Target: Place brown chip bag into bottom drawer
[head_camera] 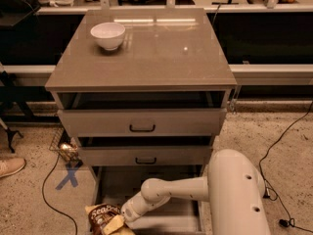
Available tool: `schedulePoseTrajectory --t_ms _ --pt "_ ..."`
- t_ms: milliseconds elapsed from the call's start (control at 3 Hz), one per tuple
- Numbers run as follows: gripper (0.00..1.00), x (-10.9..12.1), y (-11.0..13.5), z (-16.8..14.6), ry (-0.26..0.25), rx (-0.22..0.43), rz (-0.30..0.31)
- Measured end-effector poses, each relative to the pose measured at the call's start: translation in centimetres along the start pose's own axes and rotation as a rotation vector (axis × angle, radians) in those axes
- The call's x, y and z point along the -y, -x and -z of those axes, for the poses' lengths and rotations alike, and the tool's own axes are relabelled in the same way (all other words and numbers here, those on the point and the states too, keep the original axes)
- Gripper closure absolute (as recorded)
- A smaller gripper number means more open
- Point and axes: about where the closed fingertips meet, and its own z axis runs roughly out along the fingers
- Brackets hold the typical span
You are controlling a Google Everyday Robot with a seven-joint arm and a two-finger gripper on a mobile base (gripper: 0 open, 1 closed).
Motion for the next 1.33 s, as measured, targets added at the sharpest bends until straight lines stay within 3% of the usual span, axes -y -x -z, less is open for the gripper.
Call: schedulePoseTrajectory --t_ms 333,1000,1333 --pt "0.0 0.6 0.4 1.6 -0.006 0.046 0.004" --pt "0.0 0.1 2.6 15.9 -0.053 0.234 0.116" --pt "0.0 0.3 2.0 21.8 -0.078 0.287 0.155"
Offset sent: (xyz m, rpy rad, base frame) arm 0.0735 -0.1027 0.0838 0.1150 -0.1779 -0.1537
